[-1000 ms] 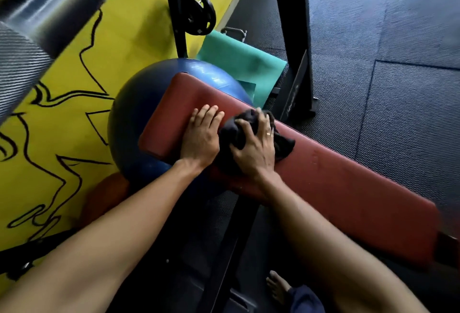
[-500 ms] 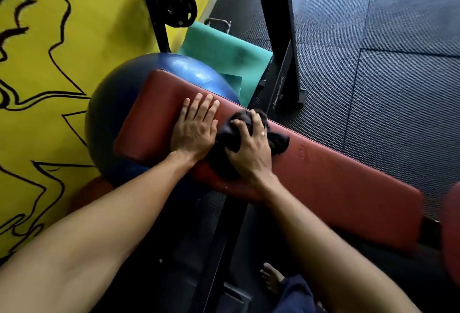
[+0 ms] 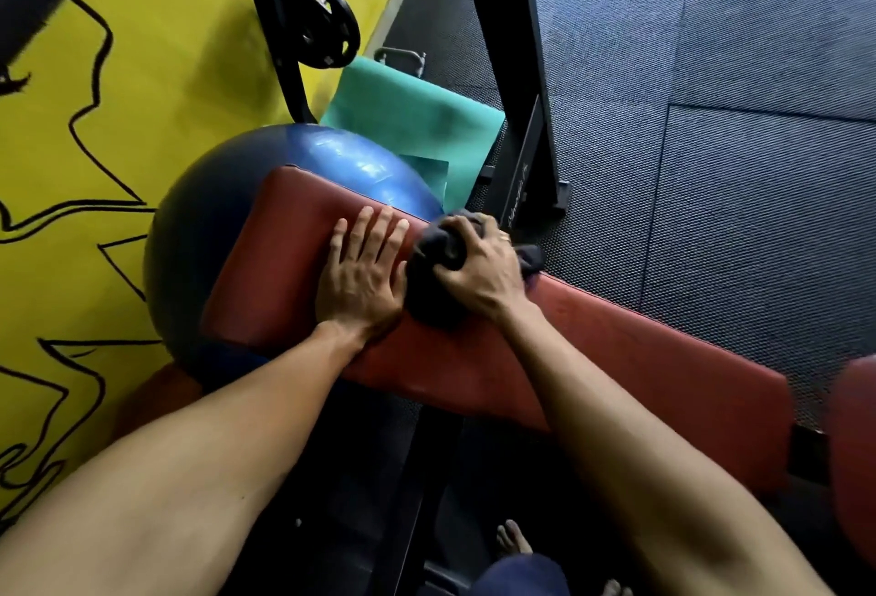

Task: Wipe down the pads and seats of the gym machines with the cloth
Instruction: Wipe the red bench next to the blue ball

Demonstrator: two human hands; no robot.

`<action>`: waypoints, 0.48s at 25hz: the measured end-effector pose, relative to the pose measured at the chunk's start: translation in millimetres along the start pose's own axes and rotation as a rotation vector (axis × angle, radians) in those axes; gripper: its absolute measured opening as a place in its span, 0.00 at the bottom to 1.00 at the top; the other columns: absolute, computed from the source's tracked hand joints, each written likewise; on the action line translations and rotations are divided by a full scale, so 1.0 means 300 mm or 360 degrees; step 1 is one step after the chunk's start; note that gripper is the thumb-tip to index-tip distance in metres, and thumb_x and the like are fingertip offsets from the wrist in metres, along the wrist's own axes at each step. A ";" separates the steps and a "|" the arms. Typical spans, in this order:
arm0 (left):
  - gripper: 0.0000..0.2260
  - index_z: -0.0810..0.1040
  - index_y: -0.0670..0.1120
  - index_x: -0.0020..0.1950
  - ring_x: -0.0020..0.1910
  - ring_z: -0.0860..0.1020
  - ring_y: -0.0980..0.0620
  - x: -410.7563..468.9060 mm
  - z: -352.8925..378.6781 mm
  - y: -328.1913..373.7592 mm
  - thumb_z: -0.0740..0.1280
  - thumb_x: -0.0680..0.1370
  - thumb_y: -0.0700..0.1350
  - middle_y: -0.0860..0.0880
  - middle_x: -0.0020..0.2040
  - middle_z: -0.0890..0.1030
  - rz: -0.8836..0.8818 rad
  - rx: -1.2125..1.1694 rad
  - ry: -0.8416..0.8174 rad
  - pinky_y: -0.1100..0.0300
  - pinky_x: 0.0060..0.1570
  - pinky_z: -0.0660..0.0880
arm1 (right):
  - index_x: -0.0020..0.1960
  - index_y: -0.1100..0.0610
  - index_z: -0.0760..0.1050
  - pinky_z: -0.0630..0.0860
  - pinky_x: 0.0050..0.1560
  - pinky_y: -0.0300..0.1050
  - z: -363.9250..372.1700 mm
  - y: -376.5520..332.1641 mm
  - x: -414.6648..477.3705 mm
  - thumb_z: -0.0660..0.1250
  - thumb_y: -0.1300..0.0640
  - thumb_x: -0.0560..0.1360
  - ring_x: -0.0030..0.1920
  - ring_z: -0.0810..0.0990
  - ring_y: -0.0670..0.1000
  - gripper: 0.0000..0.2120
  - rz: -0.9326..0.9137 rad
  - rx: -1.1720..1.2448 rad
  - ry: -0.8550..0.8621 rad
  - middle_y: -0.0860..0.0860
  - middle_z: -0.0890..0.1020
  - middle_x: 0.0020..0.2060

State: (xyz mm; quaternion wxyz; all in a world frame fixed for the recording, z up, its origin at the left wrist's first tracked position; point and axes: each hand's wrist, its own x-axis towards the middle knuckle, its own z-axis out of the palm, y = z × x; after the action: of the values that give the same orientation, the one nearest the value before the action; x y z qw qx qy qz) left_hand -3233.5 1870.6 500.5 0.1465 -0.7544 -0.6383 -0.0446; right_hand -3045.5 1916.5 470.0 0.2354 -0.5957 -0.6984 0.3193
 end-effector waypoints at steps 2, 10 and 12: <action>0.25 0.68 0.46 0.77 0.77 0.63 0.42 0.005 -0.001 0.005 0.56 0.81 0.50 0.45 0.77 0.68 0.0007 0.0002 0.0020 0.41 0.76 0.56 | 0.67 0.42 0.72 0.76 0.59 0.55 -0.018 -0.065 0.081 0.67 0.37 0.66 0.59 0.78 0.64 0.30 -0.0091 -0.0006 -0.0181 0.54 0.75 0.63; 0.26 0.67 0.48 0.77 0.78 0.62 0.43 0.006 0.001 0.006 0.59 0.79 0.52 0.46 0.78 0.66 -0.0020 -0.0038 0.0015 0.41 0.77 0.54 | 0.68 0.45 0.74 0.73 0.58 0.50 -0.095 0.252 -0.058 0.74 0.47 0.69 0.61 0.78 0.60 0.28 0.0267 0.0038 -0.0093 0.53 0.74 0.63; 0.26 0.67 0.48 0.78 0.78 0.61 0.43 0.003 0.003 0.007 0.59 0.79 0.52 0.46 0.78 0.66 -0.0022 -0.0035 0.0007 0.41 0.77 0.53 | 0.65 0.45 0.75 0.74 0.59 0.52 -0.060 0.176 -0.028 0.68 0.43 0.66 0.59 0.78 0.62 0.27 0.0251 0.0077 0.0000 0.55 0.76 0.61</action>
State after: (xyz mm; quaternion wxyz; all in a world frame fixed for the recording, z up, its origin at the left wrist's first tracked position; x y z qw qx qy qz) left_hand -3231.5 1871.5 499.7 0.1394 -0.7514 -0.6427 -0.0543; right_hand -2995.2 1915.8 444.4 0.2238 -0.6431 -0.6413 0.3536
